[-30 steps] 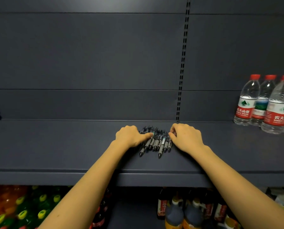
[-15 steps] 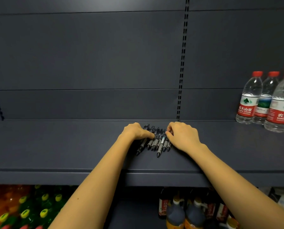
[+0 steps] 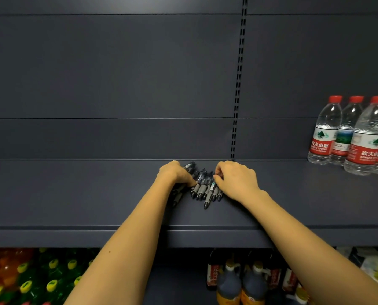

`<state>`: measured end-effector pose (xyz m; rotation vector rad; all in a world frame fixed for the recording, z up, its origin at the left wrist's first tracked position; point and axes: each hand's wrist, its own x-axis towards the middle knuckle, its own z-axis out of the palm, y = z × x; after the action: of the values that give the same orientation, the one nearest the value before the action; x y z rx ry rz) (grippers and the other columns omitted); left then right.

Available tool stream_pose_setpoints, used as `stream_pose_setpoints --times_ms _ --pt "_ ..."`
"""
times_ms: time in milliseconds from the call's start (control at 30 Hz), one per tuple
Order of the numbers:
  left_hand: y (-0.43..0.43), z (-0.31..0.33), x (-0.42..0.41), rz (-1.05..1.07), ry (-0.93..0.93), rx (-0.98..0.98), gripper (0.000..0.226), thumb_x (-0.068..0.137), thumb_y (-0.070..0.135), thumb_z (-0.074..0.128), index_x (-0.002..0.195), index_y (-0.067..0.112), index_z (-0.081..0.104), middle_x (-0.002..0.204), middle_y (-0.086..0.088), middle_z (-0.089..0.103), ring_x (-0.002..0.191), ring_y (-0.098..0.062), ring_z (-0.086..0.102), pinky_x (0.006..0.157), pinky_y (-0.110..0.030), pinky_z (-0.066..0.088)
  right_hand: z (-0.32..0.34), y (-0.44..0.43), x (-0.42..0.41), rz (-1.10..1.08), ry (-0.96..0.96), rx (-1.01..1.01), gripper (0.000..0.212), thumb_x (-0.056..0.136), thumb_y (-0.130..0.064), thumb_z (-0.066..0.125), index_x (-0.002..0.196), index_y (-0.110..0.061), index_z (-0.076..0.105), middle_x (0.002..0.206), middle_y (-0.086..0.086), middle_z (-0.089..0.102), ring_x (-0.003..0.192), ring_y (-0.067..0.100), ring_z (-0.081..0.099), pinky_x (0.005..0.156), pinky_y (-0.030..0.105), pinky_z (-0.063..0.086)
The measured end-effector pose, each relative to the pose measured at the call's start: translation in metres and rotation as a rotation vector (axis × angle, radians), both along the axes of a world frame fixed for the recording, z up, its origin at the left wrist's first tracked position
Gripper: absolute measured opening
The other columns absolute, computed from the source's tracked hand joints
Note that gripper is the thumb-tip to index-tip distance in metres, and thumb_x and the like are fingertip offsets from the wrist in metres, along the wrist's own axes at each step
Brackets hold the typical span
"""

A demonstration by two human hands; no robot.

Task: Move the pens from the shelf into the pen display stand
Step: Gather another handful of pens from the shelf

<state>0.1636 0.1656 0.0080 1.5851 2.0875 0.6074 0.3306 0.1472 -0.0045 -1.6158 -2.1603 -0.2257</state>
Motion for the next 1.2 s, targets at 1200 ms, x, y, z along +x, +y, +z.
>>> stream_pose_setpoints --times_ms 1200 --pt "-0.127 0.014 -0.134 0.268 -0.433 1.050 0.026 0.075 0.002 0.067 0.072 0.020 0.049 0.062 0.003 0.046 0.052 -0.010 0.035 0.046 -0.016 0.035 0.028 -0.050 -0.120 0.472 0.004 0.083 0.028 0.097 -0.035 0.045 0.121 -0.023 0.053 0.121 -0.006 0.059 0.110 0.019 0.056 0.084 0.035 0.046"
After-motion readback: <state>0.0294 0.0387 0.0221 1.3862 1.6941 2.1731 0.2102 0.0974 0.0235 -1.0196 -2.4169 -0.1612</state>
